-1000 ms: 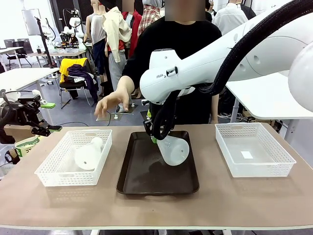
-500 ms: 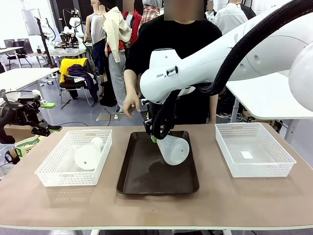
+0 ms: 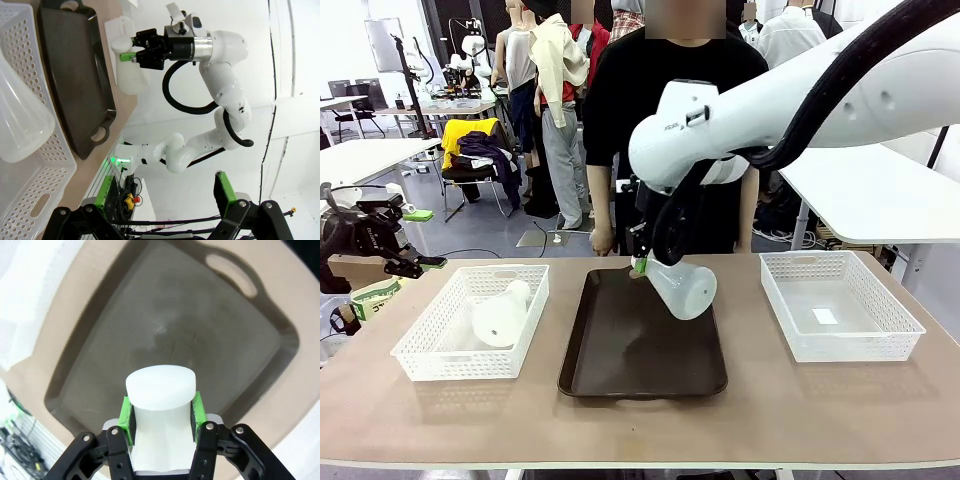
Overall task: Prepare the laboratory tools.
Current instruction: Place the picked Big flask upright in the Handle tray as instructed by the person.
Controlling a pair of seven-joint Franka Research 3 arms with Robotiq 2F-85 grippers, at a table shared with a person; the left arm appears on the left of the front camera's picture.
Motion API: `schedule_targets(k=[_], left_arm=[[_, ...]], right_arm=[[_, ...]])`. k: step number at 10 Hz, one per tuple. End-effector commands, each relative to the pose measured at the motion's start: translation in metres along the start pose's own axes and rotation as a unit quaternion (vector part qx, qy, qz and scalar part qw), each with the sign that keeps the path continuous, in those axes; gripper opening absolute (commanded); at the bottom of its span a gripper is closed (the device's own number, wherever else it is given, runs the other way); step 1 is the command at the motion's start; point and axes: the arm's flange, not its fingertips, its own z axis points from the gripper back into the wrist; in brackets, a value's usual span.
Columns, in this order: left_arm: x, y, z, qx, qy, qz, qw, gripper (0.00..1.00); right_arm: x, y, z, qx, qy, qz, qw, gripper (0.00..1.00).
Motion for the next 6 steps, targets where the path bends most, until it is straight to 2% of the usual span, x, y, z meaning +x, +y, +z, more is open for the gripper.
schedule_targets(k=[1,2,4,5,6], left_arm=[[-0.002,-0.001,0.002,0.008,0.004,-0.002,1.0,1.0],[-0.002,-0.001,0.002,0.008,0.004,-0.002,1.0,1.0],[-0.002,-0.001,0.002,0.008,0.004,-0.002,1.0,1.0],[-0.002,-0.001,0.002,0.008,0.004,-0.002,1.0,1.0],[-0.002,-0.001,0.002,0.008,0.004,-0.002,1.0,1.0]], right_arm=[[-0.033,-0.02,0.006,0.058,-0.04,0.057,0.996,0.0],[-0.04,-0.032,0.006,0.077,-0.055,0.068,0.993,0.0],[-0.049,-0.041,0.006,0.116,-0.119,0.153,0.974,0.0],[-0.052,-0.045,0.002,0.145,-0.18,0.227,0.946,0.0],[-0.053,-0.048,-0.001,0.156,-0.215,0.257,0.929,0.0]])
